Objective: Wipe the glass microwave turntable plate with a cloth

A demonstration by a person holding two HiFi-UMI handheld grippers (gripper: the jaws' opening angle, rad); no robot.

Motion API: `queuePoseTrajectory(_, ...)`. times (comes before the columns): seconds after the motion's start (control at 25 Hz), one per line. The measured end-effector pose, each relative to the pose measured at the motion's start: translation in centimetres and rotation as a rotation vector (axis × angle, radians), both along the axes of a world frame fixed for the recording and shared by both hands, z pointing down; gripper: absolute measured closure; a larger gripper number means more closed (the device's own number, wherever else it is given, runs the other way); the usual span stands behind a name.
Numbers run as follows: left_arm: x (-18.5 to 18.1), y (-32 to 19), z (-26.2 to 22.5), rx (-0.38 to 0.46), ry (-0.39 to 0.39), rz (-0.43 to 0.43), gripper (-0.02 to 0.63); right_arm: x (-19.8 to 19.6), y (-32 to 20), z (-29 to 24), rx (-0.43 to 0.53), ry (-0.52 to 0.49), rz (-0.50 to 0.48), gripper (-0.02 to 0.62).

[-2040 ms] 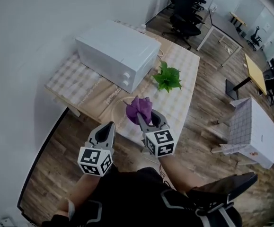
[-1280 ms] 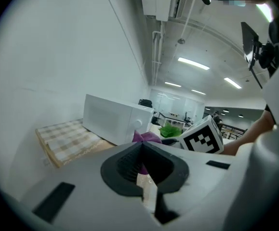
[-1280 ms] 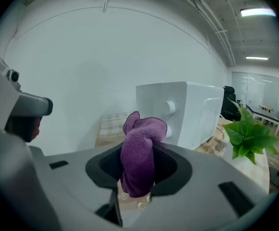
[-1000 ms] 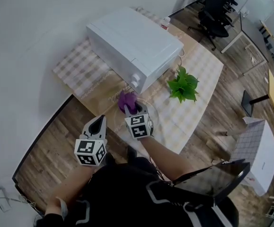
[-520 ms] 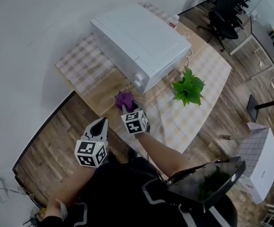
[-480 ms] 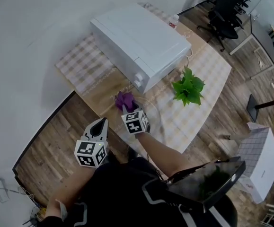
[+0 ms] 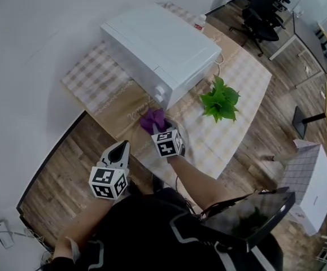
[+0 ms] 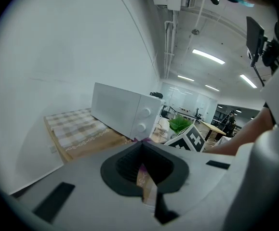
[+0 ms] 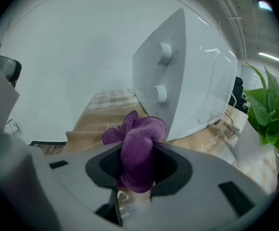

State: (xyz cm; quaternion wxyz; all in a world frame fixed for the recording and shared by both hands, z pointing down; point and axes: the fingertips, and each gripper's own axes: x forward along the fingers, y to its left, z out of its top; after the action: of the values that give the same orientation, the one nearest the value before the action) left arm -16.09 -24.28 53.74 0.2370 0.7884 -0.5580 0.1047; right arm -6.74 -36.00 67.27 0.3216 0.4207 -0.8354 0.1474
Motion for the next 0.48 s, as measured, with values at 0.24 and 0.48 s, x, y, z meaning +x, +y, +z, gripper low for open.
queuePoseTrajectory(0.24, 1.3, -0.2, -0.2, 0.006, 0.003, 0.037, 0.603, 3.5, -0.4, 0.1, -0.003, 0.002, 0.058, 0.457)
queuePoseTrajectory(0.48, 2.4, -0.1, -0.1, 0.005, 0.002, 0.066, 0.603, 7.0, -0.5, 0.0, -0.004, 0.038, 0.111, 0.456)
